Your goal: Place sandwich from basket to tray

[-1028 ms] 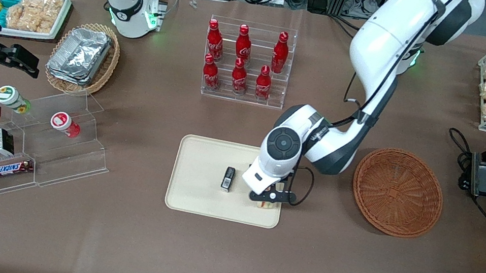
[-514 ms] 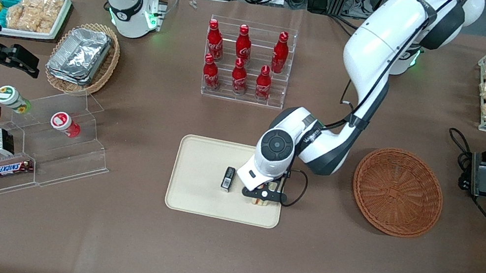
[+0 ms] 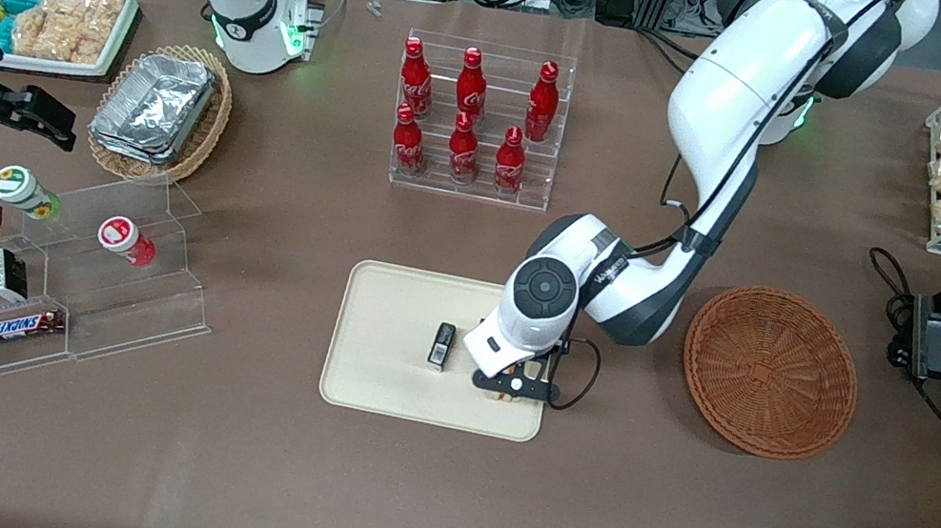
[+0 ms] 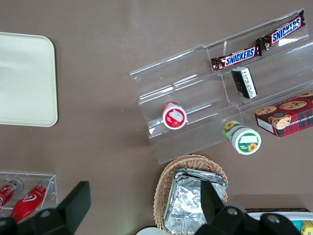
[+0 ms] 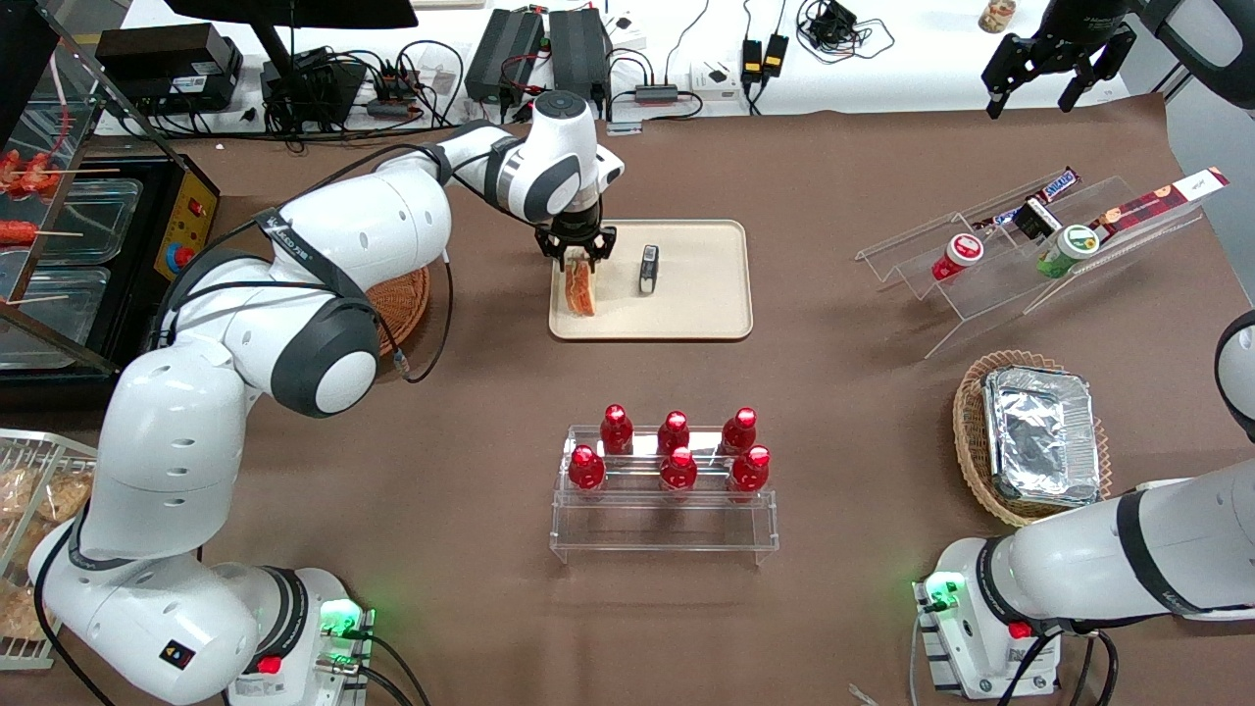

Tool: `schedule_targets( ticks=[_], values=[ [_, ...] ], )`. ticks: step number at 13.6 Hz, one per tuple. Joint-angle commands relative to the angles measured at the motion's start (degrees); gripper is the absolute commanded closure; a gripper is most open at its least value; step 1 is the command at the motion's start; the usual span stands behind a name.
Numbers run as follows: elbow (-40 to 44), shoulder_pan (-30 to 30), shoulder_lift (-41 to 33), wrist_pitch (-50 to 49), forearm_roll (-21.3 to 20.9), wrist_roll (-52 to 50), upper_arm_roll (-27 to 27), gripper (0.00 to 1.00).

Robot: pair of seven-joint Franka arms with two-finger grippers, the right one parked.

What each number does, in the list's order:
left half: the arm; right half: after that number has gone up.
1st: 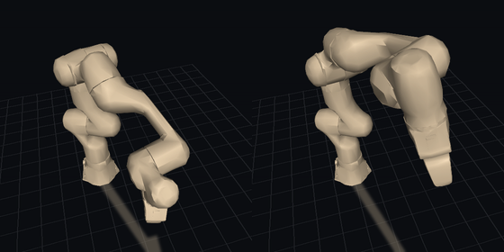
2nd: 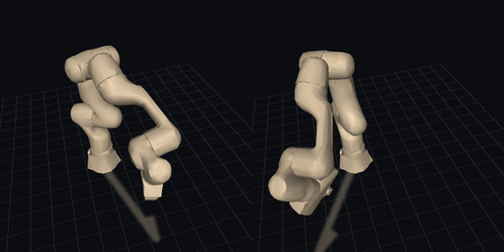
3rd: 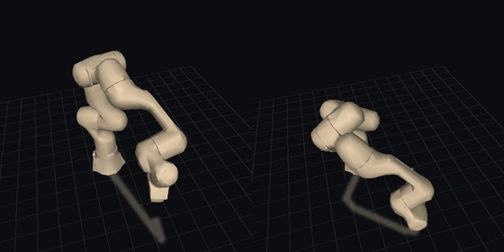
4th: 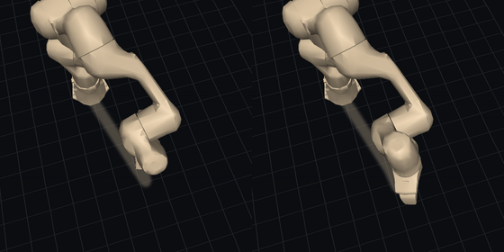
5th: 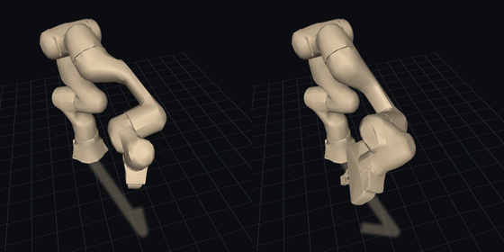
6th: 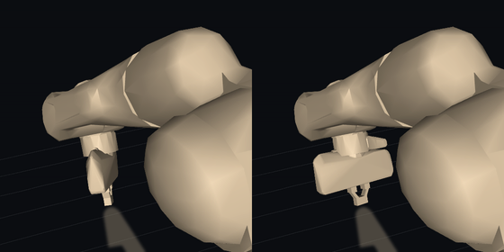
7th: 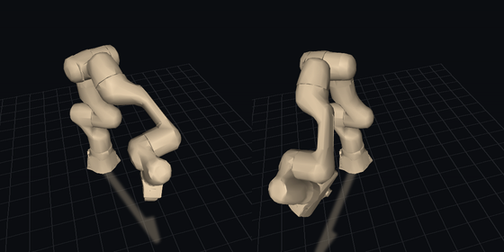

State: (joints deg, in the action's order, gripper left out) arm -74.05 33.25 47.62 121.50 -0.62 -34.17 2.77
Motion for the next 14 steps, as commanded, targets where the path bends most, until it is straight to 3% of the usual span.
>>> schedule_targets(
  ticks=[1,3,7,11,14],
  values=[
    [0.5,-1.5,-3.0,-1.0,0.9,-2.0,0.0,0.00],
    [-0.5,-1.6,-7.1,-3.1,0.3,-5.1,-0.1,0.00],
    [-4.2,-3.2,-18.8,-13.1,-0.1,-4.5,-5.6,0.00],
    [-19.8,-8.6,-37.4,-15.4,0.9,-4.4,-5.7,0.00],
    [-28.9,-10.5,-46.8,-15.6,0.5,-2.7,-8.3,0.00]
  ],
)
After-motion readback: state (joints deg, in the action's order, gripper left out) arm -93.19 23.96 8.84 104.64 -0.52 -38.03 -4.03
